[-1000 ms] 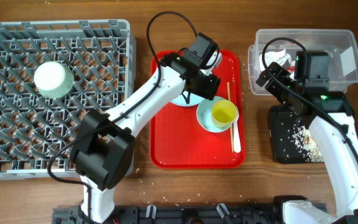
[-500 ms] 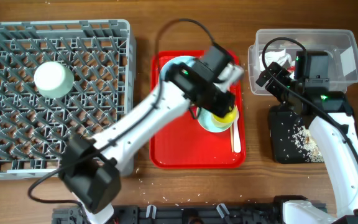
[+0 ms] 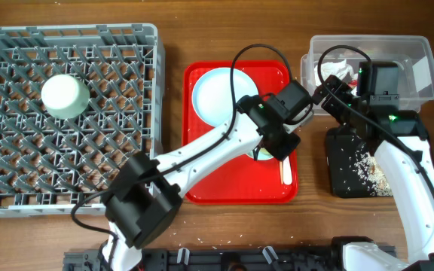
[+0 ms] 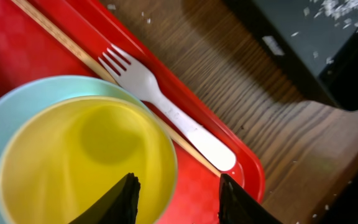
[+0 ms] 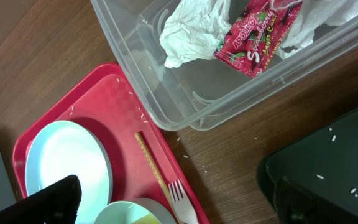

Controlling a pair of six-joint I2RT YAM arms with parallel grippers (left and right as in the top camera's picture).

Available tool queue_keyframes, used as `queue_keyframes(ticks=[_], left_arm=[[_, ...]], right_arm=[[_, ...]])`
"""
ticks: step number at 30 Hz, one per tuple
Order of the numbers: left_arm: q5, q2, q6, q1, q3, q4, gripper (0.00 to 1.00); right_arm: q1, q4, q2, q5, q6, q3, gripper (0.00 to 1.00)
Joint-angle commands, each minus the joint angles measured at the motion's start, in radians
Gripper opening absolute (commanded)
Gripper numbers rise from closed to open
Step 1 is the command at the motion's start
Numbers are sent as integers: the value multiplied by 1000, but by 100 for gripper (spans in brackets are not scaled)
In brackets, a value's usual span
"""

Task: Sort waste into correct bins and load items into the dishwasher rack
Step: 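Reach the left gripper to the yellow cup and grasp it, then carry the yellow cup left and lower it into the dish rack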

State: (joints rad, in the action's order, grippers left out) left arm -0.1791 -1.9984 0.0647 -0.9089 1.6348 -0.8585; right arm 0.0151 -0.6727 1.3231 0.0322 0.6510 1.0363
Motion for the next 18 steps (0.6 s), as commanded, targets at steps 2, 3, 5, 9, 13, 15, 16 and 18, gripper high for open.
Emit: queue_keyframes(ticks=[2, 3, 5, 9, 13, 15, 16, 18], left_arm=[[12, -78, -5, -8, 1, -9, 37], [12, -77, -5, -10, 2, -9, 37], [13, -77, -5, -10, 2, -10, 24], [13, -70, 34, -7, 2, -7, 6], [13, -21, 79, -7, 2, -18, 4], [13, 50, 81, -3, 2, -21, 4], [13, 79, 91, 4, 2, -21, 4], [16, 153, 135, 54, 2, -29, 4]], right_arm=[[-3, 3, 4, -9, 6, 0, 100], [-3, 3, 4, -9, 7, 0, 100], [-3, 3, 4, -9, 7, 0, 100], [-3, 3, 4, -9, 7, 0, 100], [-3, 3, 4, -9, 7, 0, 100], [-3, 3, 4, -9, 7, 0, 100], [-3, 3, 4, -9, 7, 0, 100], [-3, 3, 4, -9, 6, 0, 100]])
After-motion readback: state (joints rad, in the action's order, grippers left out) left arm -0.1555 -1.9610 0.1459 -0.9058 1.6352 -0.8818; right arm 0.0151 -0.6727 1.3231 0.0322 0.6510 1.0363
